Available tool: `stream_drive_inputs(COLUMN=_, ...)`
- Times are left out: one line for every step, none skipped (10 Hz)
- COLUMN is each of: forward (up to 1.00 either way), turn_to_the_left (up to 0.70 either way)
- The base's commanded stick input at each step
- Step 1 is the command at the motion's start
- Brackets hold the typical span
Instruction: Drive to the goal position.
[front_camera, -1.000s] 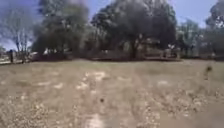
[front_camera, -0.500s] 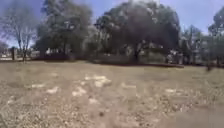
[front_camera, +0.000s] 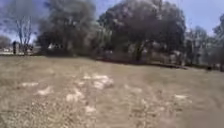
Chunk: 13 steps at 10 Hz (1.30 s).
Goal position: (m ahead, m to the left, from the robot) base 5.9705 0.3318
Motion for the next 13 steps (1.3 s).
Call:
stream_drive_inputs(forward=0.7, turn_to_the_left=0.0)
stream_drive_inputs(forward=0.7, turn_to_the_left=0.0)
stream_drive_inputs(forward=0.7, turn_to_the_left=0.0)
stream_drive_inputs(forward=0.7, turn_to_the_left=0.0)
stream_drive_inputs(forward=0.7, turn_to_the_left=0.0)
stream_drive_inputs(forward=0.7, turn_to_the_left=0.0)
stream_drive_inputs(forward=0.7, turn_to_the_left=0.0)
stream_drive_inputs(forward=0.7, turn_to_the_left=0.0)
stream_drive_inputs(forward=0.7, turn_to_the_left=-0.12)
stream_drive_inputs(forward=0.7, turn_to_the_left=-0.35)
stream_drive_inputs(forward=0.7, turn_to_the_left=-0.35)
stream_drive_inputs(forward=0.7, turn_to_the_left=-0.35)
stream_drive_inputs(forward=0.7, turn_to_the_left=-0.35)
